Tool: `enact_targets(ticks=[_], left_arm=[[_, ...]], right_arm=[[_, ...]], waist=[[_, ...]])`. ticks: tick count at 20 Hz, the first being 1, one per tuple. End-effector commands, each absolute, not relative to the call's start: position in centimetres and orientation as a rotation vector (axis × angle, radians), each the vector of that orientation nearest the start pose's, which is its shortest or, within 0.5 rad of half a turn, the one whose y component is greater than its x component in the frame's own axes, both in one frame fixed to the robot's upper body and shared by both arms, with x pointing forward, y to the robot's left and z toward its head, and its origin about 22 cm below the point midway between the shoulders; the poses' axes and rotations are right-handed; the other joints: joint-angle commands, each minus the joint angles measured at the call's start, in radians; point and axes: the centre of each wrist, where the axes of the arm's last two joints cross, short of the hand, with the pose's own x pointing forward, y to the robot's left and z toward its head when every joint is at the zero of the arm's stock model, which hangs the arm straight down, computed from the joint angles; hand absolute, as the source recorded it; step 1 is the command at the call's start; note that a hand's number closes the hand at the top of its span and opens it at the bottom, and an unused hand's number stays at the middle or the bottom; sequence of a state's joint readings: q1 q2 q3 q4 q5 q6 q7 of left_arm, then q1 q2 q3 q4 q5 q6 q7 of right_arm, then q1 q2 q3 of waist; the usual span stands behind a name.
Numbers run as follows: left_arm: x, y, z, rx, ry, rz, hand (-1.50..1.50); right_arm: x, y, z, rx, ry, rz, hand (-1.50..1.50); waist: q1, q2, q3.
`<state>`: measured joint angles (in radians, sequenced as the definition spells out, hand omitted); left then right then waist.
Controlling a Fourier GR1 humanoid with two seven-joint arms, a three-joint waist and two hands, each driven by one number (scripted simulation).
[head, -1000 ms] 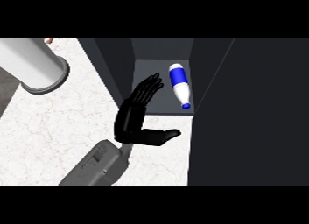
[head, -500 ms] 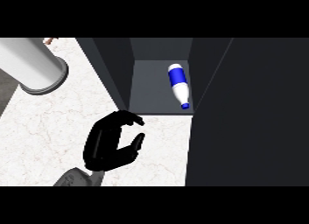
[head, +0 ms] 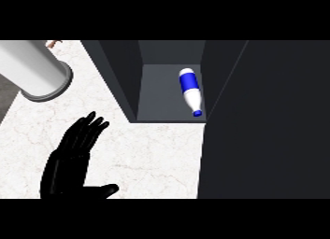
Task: Pick up the bottled water, place it into the cabinet and close the cabinet
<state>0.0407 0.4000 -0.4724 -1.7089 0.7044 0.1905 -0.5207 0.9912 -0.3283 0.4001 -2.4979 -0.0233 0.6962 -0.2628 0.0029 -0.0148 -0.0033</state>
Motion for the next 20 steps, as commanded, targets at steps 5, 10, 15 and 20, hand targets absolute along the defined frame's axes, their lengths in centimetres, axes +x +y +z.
enact_targets(ticks=[5, 10, 15, 20], left_arm=[[18.6, 25.3, 2.8, -0.439, -1.855, 0.254, -1.50], [17.7, 27.9, 3.6, -0.436, -1.845, 0.241, -1.50], [16.7, 29.6, 3.9, -0.445, -1.857, 0.234, -1.50], [16.2, 30.5, 4.1, -0.493, -1.843, 0.227, -1.50]], right_arm=[[2.8, -20.7, 17.0, 0.770, -1.695, 0.860, 1.50], [3.6, -20.0, 16.1, 0.815, -1.664, 0.963, 1.50], [3.0, -18.5, 15.0, 0.907, -1.630, 0.762, 1.50], [3.2, -17.3, 14.3, 1.009, -1.664, 0.633, 1.50]], waist=[[0.007, -0.001, -0.005], [0.047, -0.009, -0.011], [0.050, -0.001, -0.012], [0.096, 0.016, -0.013]])
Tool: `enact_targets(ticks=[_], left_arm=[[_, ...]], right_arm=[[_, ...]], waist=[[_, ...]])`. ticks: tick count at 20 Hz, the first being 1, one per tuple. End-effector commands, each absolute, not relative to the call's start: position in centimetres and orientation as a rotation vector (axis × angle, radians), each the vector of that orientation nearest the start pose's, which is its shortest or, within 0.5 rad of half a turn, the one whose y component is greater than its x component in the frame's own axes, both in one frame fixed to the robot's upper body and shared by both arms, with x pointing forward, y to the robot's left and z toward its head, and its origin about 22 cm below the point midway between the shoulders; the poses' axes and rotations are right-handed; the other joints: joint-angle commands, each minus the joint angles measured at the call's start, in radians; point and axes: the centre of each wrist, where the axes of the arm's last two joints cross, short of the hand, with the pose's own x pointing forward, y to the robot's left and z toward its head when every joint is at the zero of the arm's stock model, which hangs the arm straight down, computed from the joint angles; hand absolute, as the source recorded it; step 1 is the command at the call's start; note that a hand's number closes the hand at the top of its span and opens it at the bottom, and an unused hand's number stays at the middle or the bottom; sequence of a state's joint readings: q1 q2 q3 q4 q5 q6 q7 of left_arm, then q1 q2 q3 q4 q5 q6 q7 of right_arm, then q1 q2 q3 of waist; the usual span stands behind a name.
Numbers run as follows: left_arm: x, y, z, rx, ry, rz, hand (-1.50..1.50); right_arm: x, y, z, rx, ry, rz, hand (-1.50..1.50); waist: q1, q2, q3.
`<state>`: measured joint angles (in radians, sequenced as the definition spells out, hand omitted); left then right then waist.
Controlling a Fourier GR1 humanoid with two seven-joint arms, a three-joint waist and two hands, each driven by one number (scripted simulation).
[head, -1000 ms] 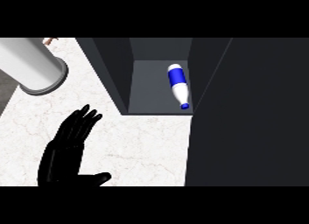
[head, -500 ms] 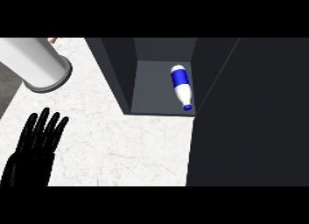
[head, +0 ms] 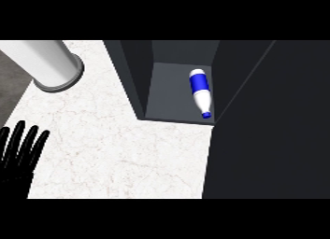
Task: Pick up the bottled water, place it into the cabinet and close the cabinet
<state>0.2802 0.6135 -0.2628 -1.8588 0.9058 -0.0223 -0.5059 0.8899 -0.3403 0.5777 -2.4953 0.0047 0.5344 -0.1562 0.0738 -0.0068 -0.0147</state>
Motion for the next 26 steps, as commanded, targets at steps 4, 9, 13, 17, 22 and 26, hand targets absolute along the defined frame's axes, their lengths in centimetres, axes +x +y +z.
enact_targets(ticks=[4, 9, 13, 17, 22, 26], left_arm=[[16.3, 31.6, 4.8, -0.513, -1.842, 0.174, -1.50], [16.3, 32.4, 5.1, -0.540, -1.847, 0.150, -1.50], [16.7, 32.2, 6.0, -0.568, -1.865, 0.110, -1.50], [16.8, 33.0, 6.2, -0.568, -1.856, 0.090, -1.50], [16.9, 33.0, 6.4, -0.582, -1.845, 0.064, -1.50], [17.1, 33.7, 6.7, -0.571, -1.847, 0.054, -1.50]], right_arm=[[3.9, -17.0, 13.6, 1.000, -1.641, 0.688, 1.50], [4.8, -16.7, 13.0, 0.957, -1.612, 0.725, 1.50], [5.8, -17.0, 13.1, 0.918, -1.628, 0.795, 1.50], [6.6, -16.7, 13.0, 0.913, -1.638, 0.834, 1.50], [7.8, -17.6, 13.8, 0.829, -1.637, 1.068, -1.50], [8.5, -17.2, 14.3, 0.842, -1.675, 1.078, 1.50]], waist=[[0.065, 0.019, -0.001], [0.096, 0.031, -0.003], [0.139, 0.040, -0.005], [0.158, 0.042, -0.007], [0.198, 0.040, -0.014], [0.193, 0.038, -0.014]])
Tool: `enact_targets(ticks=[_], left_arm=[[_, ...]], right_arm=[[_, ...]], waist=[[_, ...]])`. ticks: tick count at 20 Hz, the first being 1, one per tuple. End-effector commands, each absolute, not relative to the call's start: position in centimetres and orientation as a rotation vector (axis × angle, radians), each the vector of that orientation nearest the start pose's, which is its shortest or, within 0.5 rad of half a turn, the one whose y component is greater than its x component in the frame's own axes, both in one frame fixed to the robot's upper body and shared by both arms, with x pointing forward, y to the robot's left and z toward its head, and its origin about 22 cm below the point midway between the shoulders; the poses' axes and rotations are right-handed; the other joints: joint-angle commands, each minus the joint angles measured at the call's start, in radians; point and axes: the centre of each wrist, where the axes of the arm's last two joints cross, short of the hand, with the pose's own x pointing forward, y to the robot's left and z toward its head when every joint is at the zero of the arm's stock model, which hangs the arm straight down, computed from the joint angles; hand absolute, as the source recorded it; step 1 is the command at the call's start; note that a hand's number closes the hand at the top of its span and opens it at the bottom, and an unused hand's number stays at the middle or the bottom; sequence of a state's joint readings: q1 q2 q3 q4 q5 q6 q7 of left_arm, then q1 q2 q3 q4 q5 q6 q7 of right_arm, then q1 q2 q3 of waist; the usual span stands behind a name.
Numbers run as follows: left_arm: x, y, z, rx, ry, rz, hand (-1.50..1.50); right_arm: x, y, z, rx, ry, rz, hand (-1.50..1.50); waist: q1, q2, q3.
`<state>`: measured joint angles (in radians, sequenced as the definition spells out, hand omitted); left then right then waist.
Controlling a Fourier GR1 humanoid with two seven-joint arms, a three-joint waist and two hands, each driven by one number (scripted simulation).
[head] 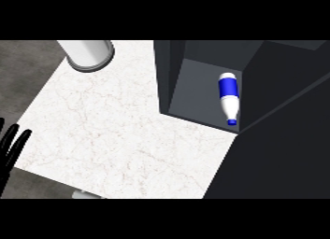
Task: Pick up the bottled water, place it into the cabinet and close the cabinet
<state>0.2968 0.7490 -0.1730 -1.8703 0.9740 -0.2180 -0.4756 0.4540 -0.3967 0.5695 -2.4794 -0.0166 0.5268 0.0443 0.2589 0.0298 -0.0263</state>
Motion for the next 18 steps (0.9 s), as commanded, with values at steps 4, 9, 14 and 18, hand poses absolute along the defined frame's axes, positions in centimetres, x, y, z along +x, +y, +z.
enact_targets(ticks=[4, 9, 14, 18], left_arm=[[17.1, 34.1, 6.4, -0.560, -1.839, 0.064, -1.50], [17.4, 34.3, 6.9, -0.571, -1.859, 0.056, -1.50], [17.5, 34.5, 6.7, -0.581, -1.847, 0.068, -1.50], [17.6, 34.7, 7.0, -0.574, -1.853, 0.055, -1.50]], right_arm=[[9.1, -16.8, 14.3, 0.821, -1.643, 1.137, 1.50], [10.0, -16.6, 14.7, 0.790, -1.649, 1.195, 1.50], [10.5, -16.2, 14.4, 0.811, -1.654, 1.147, 1.50], [10.6, -16.0, 13.7, 0.877, -1.621, 1.097, 1.50]], waist=[[-0.005, 0.002, -0.004], [-0.001, 0.000, -0.004], [-0.019, 0.010, -0.003], [-0.008, 0.022, -0.002]])
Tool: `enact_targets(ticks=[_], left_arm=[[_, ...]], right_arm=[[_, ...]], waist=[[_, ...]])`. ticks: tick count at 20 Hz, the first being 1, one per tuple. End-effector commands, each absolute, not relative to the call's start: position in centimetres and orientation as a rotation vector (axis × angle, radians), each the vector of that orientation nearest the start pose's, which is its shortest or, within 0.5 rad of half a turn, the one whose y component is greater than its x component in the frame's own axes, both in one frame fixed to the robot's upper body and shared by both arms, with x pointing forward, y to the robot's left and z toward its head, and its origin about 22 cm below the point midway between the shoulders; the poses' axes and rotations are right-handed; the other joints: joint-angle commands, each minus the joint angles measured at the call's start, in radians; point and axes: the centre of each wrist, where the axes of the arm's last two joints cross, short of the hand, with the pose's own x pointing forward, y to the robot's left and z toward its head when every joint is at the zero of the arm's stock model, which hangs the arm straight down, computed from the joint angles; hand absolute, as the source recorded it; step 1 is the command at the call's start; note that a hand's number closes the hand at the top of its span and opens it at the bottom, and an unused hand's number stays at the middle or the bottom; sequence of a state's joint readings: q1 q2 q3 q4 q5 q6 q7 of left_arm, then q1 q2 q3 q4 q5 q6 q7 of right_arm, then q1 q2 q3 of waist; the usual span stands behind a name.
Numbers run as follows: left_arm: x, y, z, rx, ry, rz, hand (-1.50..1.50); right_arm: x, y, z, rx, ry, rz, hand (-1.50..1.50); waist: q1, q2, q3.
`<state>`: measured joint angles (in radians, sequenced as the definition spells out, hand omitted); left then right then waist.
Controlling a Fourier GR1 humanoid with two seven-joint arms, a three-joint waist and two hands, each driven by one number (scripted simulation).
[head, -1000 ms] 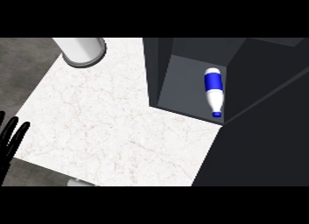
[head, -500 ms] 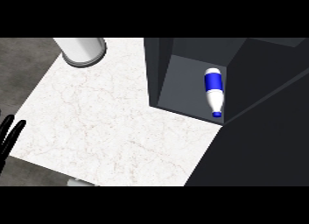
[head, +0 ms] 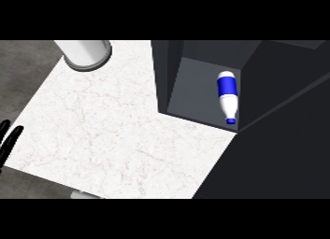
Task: Pick up the bottled water, place it into the cabinet and close the cabinet
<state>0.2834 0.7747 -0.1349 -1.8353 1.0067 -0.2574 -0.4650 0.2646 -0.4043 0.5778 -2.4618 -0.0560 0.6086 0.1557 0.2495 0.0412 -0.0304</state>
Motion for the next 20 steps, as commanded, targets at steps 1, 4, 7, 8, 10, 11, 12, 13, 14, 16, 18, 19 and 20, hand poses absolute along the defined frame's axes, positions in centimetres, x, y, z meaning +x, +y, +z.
enact_targets(ticks=[1, 4, 7, 8, 10, 11, 12, 13, 14, 16, 18, 19, 20], left_arm=[[17.8, 34.8, 7.2, -0.571, -1.861, 0.052, -1.50], [17.8, 34.9, 7.2, -0.576, -1.858, 0.044, -1.50], [18.0, 35.1, 7.5, -0.578, -1.870, 0.031, -1.50], [18.0, 35.1, 7.6, -0.585, -1.864, 0.028, -1.50], [18.0, 35.2, 7.6, -0.584, -1.870, 0.028, -1.50], [18.2, 35.2, 7.6, -0.585, -1.871, 0.032, -1.50], [18.1, 35.3, 7.4, -0.577, -1.874, 0.045, -1.50], [18.2, 35.6, 7.7, -0.567, -1.878, 0.031, -1.50], [18.2, 35.5, 7.5, -0.568, -1.868, 0.045, -1.50], [18.0, 35.6, 7.2, -0.573, -1.867, 0.052, -1.50], [18.0, 36.1, 7.4, -0.562, -1.855, 0.039, -1.50], [18.1, 35.9, 7.1, -0.562, -1.863, 0.052, -1.50], [18.1, 36.1, 7.5, -0.564, -1.861, 0.042, -1.50]], right_arm=[[10.5, -15.9, 13.6, 0.916, -1.611, 1.080, 1.50], [10.8, -15.6, 12.9, 1.009, -1.570, 1.074, 1.50], [11.2, -15.6, 12.5, 1.037, -1.556, 1.029, 1.50], [11.5, -15.6, 12.4, 1.041, -1.556, 1.016, 1.50], [12.0, -15.7, 12.2, 1.012, -1.574, 0.969, 1.50], [12.3, -15.9, 12.2, 0.999, -1.569, 0.975, 1.50], [12.7, -15.8, 12.3, 0.976, -1.583, 0.946, 1.50], [13.0, -15.7, 12.3, 0.964, -1.582, 0.930, 1.50], [13.5, -15.5, 12.6, 0.945, -1.591, 0.941, 1.50], [14.9, -15.4, 13.2, 0.846, -1.617, 0.993, 1.50], [16.1, -15.0, 13.6, 0.785, -1.601, 1.046, 1.50], [16.7, -14.9, 13.8, 0.758, -1.595, 1.062, 1.50], [17.6, -14.7, 13.6, 0.726, -1.581, 1.071, 1.50]], waist=[[0.007, 0.016, 0.003], [0.035, 0.031, 0.004], [0.036, 0.031, 0.005], [0.041, 0.031, 0.006], [0.035, 0.027, 0.007], [0.029, 0.034, 0.004], [0.027, 0.028, 0.005], [0.018, 0.024, 0.006], [0.012, 0.021, 0.007], [0.016, 0.012, 0.005], [0.014, 0.008, 0.006], [0.007, 0.009, 0.005], [0.020, 0.007, 0.007]])
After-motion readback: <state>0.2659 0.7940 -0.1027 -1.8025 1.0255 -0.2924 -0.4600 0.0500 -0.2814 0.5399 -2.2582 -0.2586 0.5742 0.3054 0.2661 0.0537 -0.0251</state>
